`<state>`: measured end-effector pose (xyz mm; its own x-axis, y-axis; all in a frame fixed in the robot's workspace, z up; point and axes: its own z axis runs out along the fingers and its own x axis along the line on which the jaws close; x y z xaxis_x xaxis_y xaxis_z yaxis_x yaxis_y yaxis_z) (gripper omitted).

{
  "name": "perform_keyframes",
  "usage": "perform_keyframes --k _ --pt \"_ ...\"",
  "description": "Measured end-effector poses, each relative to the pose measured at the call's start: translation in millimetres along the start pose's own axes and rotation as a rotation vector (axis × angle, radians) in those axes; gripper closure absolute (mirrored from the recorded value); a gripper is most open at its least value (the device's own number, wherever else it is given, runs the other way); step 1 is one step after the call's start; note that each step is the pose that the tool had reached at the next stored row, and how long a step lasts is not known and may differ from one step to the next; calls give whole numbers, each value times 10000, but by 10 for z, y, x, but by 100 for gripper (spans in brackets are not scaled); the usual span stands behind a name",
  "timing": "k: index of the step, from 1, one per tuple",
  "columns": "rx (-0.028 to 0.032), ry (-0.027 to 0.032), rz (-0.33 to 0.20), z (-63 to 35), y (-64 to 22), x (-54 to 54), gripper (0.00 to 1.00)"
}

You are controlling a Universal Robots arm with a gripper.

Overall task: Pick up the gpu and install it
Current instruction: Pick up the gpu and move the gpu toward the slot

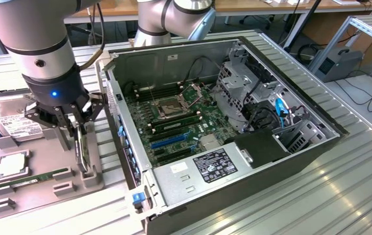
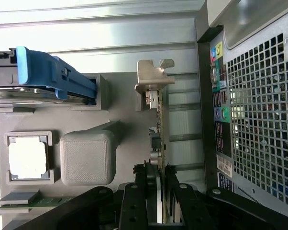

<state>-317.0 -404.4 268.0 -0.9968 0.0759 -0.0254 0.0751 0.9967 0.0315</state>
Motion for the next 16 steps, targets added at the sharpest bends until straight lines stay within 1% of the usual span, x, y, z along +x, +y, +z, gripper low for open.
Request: perform_keyframes --k 16 --pt "0 0 0 -86 3 -3 73"
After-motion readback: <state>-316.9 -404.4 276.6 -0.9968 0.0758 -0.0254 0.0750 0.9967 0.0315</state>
